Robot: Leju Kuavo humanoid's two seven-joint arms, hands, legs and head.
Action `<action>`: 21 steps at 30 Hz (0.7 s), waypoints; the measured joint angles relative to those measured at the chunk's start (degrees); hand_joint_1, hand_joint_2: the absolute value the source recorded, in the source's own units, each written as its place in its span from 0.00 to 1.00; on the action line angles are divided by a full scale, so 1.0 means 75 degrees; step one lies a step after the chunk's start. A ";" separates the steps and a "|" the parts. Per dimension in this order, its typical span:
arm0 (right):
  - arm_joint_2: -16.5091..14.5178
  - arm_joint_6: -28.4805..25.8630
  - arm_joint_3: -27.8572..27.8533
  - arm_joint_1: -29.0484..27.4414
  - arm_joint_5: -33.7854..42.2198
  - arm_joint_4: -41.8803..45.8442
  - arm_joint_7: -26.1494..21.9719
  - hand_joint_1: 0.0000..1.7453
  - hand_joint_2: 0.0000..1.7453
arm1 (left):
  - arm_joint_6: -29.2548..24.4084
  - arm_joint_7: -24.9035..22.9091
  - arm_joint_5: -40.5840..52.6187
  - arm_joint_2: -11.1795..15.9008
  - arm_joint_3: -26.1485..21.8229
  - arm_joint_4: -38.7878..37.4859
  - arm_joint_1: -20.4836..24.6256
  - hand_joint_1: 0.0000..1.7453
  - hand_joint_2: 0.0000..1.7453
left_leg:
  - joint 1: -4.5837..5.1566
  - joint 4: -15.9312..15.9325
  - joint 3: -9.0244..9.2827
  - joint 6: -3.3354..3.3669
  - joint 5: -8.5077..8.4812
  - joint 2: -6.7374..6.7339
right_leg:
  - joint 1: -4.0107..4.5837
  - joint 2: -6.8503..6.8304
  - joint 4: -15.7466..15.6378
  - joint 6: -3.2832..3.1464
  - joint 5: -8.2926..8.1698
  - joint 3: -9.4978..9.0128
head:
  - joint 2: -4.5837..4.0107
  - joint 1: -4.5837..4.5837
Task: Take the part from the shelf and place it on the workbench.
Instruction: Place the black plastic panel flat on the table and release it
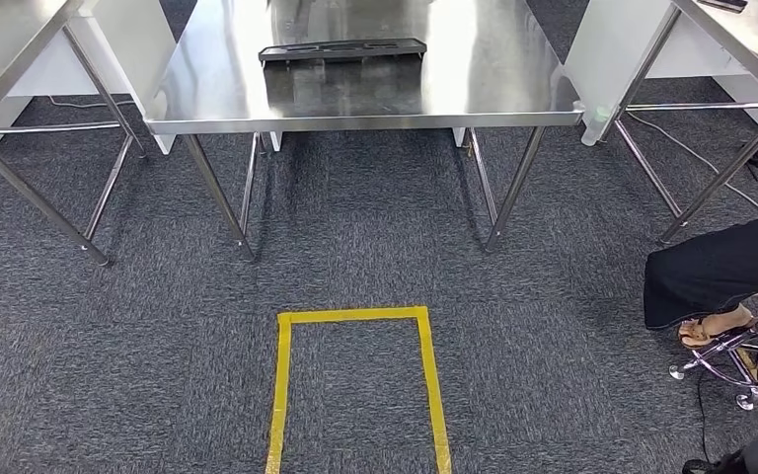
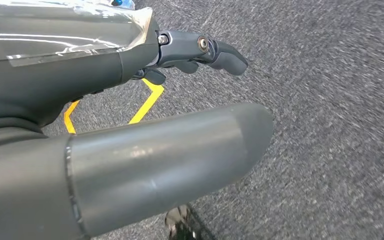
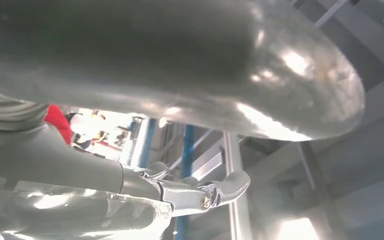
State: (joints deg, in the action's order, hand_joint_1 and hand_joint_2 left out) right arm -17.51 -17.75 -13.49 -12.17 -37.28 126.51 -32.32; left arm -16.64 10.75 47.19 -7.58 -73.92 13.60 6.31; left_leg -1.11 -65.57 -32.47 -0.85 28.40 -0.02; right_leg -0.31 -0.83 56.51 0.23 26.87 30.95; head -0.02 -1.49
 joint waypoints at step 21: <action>0.0007 0.0190 -0.0092 0.0250 -0.0073 -0.0069 -0.0190 0.00 0.00 | -0.0081 0.0000 -0.0201 -0.0037 -0.0005 -0.0004 0.0033 0.00 0.00 | 0.0053 0.1109 -0.0639 0.0120 -0.0871 -0.0038 | -0.0012 0.0086 -0.0324 0.0154 0.0529 -0.0844 | 0.0000 -0.0034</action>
State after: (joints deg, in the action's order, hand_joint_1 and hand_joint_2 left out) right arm -17.45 -16.33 -14.17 -10.29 -37.83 125.99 -33.75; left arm -17.25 10.75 45.69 -7.86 -73.96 13.57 6.56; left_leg -0.72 -57.25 -37.26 0.06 21.87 -0.31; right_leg -0.40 -0.19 54.09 1.38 30.84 24.62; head -0.02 -1.74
